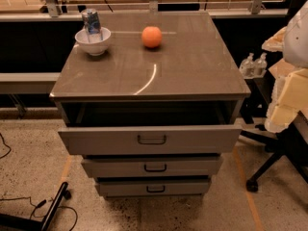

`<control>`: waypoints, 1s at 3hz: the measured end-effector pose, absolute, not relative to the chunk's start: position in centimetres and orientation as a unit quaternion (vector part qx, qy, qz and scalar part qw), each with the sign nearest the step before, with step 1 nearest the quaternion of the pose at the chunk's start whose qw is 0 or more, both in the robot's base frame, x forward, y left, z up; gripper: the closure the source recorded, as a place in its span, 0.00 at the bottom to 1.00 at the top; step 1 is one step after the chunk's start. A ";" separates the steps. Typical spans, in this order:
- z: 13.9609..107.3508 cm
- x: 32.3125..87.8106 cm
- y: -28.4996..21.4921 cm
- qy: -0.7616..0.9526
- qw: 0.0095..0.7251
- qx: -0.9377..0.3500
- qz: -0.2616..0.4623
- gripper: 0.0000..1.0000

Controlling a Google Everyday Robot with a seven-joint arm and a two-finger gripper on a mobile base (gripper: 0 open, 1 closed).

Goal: Pick redbull can from white bowl and place on counter

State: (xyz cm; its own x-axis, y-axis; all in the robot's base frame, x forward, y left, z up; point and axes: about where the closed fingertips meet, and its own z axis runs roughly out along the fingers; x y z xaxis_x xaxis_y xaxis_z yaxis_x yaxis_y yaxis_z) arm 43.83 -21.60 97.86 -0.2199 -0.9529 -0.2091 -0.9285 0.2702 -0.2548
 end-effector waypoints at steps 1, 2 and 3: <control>98.0 44.0 -21.5 0.779 0.169 -0.602 -0.040 0.00; 97.9 45.7 -20.9 0.781 0.202 -0.590 -0.037 0.00; 97.0 49.8 -18.6 0.793 0.282 -0.540 0.010 0.00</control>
Offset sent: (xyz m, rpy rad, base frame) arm 0.1047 0.0311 -0.0021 0.3002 -0.2925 -0.0984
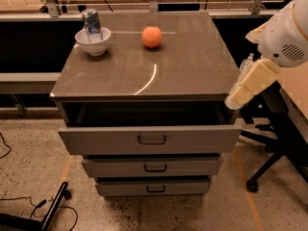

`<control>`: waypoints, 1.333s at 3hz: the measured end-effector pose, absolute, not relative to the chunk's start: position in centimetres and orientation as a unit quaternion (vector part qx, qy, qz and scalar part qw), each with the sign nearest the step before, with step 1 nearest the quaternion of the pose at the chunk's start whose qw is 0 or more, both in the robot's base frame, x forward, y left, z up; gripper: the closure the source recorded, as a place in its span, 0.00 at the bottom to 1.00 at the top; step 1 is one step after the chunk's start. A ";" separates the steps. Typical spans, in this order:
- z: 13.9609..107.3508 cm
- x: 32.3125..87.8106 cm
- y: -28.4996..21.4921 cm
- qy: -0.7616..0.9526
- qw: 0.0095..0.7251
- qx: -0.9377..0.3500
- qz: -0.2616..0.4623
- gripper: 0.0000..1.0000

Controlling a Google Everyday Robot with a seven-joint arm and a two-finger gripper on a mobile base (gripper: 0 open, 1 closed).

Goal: Pick redbull can from white bowl and place on counter

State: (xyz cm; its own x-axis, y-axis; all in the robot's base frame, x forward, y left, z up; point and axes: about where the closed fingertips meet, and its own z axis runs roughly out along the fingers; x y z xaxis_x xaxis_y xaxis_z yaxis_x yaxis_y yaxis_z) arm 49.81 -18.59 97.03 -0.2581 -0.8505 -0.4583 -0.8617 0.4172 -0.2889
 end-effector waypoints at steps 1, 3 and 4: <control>96.8 53.5 -15.1 0.791 0.366 -0.484 0.083 0.00; 101.0 58.7 -8.9 0.713 0.535 -0.429 0.148 0.00; 102.7 59.8 -8.5 0.702 0.564 -0.415 0.133 0.00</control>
Offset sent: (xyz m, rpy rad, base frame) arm 0.1653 0.0787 0.1115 0.7776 -0.6538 -0.1420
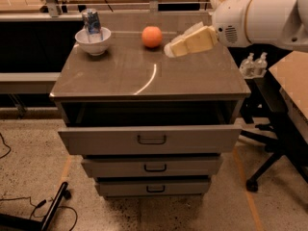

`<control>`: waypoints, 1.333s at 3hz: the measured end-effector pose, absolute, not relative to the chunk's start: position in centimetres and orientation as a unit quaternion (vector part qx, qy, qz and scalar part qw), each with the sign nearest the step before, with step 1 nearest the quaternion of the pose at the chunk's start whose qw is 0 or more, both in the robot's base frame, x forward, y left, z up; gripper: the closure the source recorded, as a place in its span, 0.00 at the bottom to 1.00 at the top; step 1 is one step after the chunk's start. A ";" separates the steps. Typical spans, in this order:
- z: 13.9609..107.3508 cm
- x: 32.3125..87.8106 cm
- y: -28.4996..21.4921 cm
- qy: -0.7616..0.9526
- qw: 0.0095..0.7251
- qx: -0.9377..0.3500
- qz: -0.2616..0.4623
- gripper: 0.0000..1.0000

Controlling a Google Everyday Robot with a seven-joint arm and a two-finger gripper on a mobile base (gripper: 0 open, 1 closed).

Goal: Pick redbull can from white bowl and place on counter

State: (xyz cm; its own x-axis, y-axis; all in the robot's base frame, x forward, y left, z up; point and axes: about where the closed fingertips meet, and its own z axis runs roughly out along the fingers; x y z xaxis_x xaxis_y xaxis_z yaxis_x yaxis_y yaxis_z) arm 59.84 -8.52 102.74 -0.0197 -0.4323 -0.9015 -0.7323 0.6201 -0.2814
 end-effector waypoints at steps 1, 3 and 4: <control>102.6 59.5 -8.5 0.700 0.573 -0.405 0.131 0.00; 101.5 66.3 -4.6 0.663 0.649 -0.344 0.144 0.00; 103.5 70.5 -3.0 0.648 0.684 -0.308 0.128 0.00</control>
Offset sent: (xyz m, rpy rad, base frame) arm 0.0844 0.0231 -0.0058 0.2632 -0.2483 -0.1852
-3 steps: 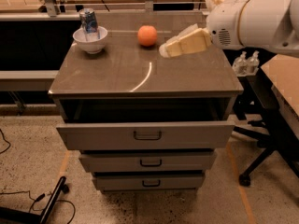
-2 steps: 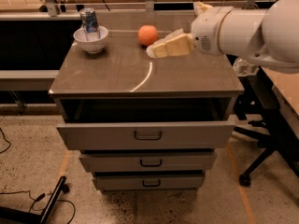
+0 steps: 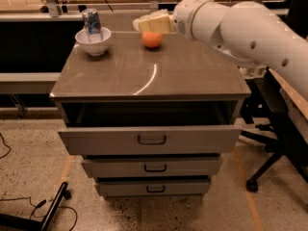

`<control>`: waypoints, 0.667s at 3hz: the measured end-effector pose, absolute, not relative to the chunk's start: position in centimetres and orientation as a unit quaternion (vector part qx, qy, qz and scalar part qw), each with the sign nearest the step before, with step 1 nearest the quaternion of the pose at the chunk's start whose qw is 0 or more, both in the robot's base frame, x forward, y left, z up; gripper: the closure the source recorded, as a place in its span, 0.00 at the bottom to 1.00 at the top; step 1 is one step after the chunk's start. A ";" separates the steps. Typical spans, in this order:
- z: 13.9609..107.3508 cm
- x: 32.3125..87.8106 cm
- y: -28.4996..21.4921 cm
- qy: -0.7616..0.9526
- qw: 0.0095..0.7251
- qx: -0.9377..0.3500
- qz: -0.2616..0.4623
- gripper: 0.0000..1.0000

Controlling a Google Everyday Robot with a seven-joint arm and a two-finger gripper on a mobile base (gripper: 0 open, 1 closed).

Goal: Pick redbull can from white bowl and place on counter

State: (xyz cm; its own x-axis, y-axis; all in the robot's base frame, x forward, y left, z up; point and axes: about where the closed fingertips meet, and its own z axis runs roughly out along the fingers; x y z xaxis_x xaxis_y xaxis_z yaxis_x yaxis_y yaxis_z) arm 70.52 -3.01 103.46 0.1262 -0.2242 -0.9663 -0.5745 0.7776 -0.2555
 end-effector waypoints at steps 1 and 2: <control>105.5 74.4 -1.5 0.637 0.701 -0.300 0.116 0.00; 106.5 76.5 1.8 0.628 0.688 -0.339 0.132 0.00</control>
Offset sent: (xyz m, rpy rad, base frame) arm 0.0829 0.0935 0.0380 -0.0988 -0.0050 0.2063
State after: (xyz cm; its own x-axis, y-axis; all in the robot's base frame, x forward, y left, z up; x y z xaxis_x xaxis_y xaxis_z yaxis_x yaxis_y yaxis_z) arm 76.50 1.77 106.45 0.1762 -0.2439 -0.9537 -0.6083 0.7347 -0.3003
